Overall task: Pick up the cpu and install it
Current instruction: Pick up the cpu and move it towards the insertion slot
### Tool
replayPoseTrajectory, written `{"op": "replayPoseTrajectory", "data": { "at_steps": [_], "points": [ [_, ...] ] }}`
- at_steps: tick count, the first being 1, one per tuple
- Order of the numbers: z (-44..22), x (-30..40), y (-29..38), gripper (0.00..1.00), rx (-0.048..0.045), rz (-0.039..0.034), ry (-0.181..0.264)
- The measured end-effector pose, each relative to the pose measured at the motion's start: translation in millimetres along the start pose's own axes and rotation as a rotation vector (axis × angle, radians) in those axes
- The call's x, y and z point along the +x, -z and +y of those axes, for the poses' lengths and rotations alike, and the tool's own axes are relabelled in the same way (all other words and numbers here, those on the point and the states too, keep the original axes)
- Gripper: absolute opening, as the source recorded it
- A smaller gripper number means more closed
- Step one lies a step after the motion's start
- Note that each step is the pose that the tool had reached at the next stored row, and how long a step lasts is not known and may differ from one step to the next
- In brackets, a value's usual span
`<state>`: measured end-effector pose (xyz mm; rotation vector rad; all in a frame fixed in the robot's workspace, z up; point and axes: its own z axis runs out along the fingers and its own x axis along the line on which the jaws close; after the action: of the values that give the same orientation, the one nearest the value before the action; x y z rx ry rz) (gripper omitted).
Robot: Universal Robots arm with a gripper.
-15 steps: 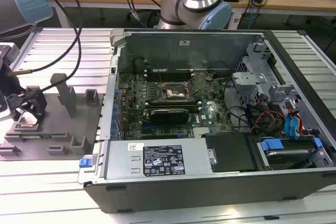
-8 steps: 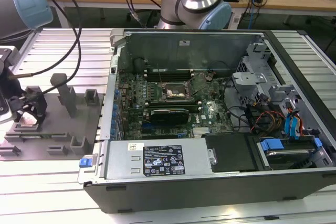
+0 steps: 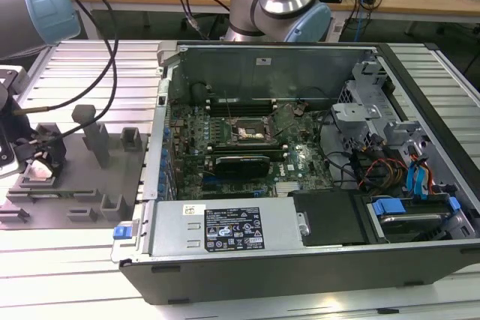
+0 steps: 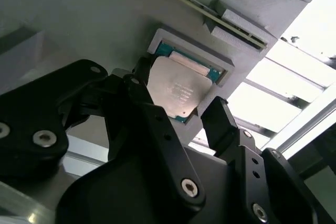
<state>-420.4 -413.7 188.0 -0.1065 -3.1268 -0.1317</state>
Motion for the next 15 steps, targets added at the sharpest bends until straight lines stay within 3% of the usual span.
{"op": "replayPoseTrajectory", "data": {
  "at_steps": [5,12,15],
  "points": [
    [0.3,-4.2,-0.1,0.66,0.0006,0.0003,0.000],
    [0.2,-4.6,0.0,0.66,0.0013,0.0003,0.000],
    [0.4,-4.6,0.0,0.66,0.0083,-0.0003,0.000]
  ]
}}
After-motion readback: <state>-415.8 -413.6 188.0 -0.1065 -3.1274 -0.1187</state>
